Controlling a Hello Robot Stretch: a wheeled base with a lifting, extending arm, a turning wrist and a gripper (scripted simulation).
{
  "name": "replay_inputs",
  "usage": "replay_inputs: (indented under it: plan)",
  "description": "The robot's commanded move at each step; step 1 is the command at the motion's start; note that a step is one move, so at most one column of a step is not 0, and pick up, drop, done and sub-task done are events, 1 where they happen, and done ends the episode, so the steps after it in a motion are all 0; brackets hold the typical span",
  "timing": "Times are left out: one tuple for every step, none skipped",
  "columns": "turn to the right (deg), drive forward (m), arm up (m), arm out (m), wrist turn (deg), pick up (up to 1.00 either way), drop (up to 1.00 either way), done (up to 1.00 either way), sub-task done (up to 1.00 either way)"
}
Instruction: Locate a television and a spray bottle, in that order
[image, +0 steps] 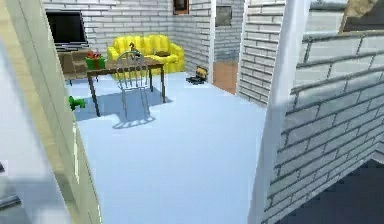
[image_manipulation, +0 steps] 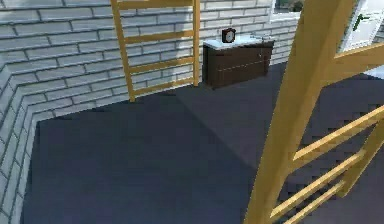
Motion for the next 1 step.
replay_inputs:
  plan:
    - [0.0,0.55,0.0,0.0,0.0,0.0,0.0,0.0,0.0]
